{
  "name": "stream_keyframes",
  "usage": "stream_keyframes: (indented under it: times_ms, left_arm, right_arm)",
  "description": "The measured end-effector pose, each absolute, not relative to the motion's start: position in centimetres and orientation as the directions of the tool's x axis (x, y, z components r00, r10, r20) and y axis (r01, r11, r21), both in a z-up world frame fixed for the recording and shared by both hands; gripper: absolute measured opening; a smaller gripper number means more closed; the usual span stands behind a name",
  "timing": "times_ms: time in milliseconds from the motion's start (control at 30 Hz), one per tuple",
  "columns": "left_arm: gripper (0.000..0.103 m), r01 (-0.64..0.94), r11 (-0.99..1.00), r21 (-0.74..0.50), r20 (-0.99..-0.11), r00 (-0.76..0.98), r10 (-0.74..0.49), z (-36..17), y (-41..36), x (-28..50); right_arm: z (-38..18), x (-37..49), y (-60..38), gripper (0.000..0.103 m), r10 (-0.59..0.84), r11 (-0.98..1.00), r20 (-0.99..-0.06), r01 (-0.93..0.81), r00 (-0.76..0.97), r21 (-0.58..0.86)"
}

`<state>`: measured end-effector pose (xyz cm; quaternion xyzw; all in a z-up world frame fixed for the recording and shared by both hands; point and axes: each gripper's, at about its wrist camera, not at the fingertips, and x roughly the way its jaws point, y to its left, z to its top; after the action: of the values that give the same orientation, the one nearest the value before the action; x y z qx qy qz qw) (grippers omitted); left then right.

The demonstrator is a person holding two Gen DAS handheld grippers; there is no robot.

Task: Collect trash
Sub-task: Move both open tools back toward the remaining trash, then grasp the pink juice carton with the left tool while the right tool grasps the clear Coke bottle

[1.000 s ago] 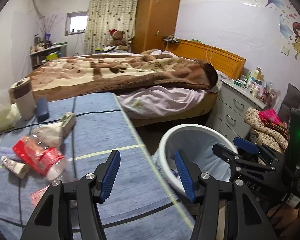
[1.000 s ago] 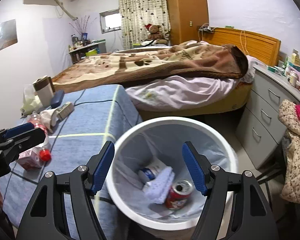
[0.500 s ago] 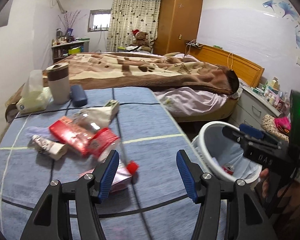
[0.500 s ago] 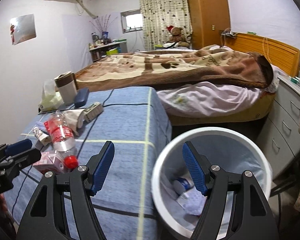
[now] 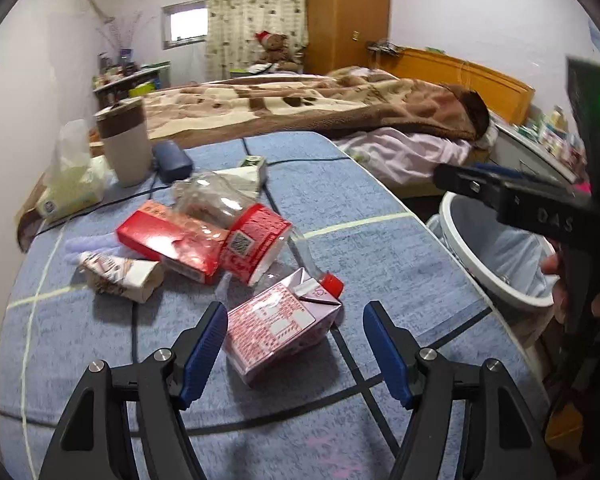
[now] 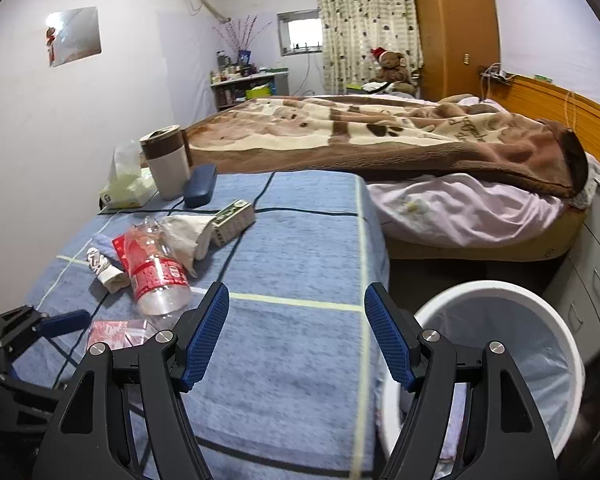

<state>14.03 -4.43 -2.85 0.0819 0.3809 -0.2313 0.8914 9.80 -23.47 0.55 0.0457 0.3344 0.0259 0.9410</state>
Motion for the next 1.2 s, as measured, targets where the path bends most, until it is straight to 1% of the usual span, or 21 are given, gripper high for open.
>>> stream_keyframes:
  times_ms: [133, 267, 567, 600, 633, 667, 733, 800, 900, 1000, 1200]
  left_arm:
    - [0.070, 0.509, 0.861, 0.013, -0.738, 0.586, -0.335, -3.5, -4.9, 15.4]
    - [0.070, 0.525, 0.851, 0.028, -0.753, 0.570, -0.327, -4.0, -4.9, 16.5]
    - [0.070, 0.521, 0.854, -0.015, -0.763, 0.546, -0.347, -5.3, -3.6, 17.2]
    - [0.068, 0.520, 0.854, -0.033, -0.766, 0.536, -0.356, -5.3, -3.4, 17.3]
    - [0.061, 0.515, 0.856, -0.052, -0.770, 0.525, -0.362, -5.5, -3.0, 17.4]
    - [0.058, 0.507, 0.860, -0.052, -0.774, 0.523, -0.355, -5.7, -2.8, 17.4]
    - [0.047, 0.470, 0.882, -0.029, -0.785, 0.536, -0.312, -6.2, -1.9, 17.5]
    - [0.045, 0.437, 0.899, -0.034, -0.787, 0.543, -0.293, -6.6, -0.9, 17.5]
    - [0.045, 0.382, 0.920, -0.084, -0.784, 0.544, -0.297, -6.7, 1.3, 17.7]
    - [0.039, 0.324, 0.943, -0.076, -0.776, 0.574, -0.260, -6.3, 2.9, 17.9]
    - [0.039, 0.216, 0.973, -0.083, -0.773, 0.602, -0.199, -6.2, 5.8, 18.3]
  right_arm:
    - [0.5, 10.6, -22.6, 0.072, 0.091, 0.994, -0.634, -0.035, 0.768, 0.100]
    - [0.3, 11.3, -21.8, 0.072, 0.105, 0.993, -0.644, -0.050, 0.758, 0.103]
    - [-0.4, 13.0, -19.9, 0.072, 0.153, 0.988, -0.672, -0.094, 0.725, 0.124]
    - [-0.4, 13.1, -19.7, 0.072, 0.157, 0.987, -0.674, -0.099, 0.722, 0.124]
    - [-0.5, 13.2, -19.4, 0.072, 0.160, 0.987, -0.676, -0.103, 0.719, 0.125]
    - [-0.5, 13.4, -19.1, 0.072, 0.165, 0.986, -0.677, -0.109, 0.717, 0.125]
    - [-0.6, 13.7, -18.6, 0.072, 0.172, 0.985, -0.681, -0.121, 0.712, 0.123]
    - [-0.7, 13.9, -17.9, 0.072, 0.180, 0.984, -0.683, -0.135, 0.708, 0.119]
    - [-0.9, 14.3, -17.2, 0.072, 0.195, 0.981, -0.687, -0.157, 0.700, 0.118]
    - [-1.3, 14.8, -16.3, 0.072, 0.205, 0.978, -0.697, -0.176, 0.687, 0.114]
    - [-1.6, 15.2, -14.9, 0.072, 0.254, 0.964, -0.694, -0.231, 0.673, 0.129]
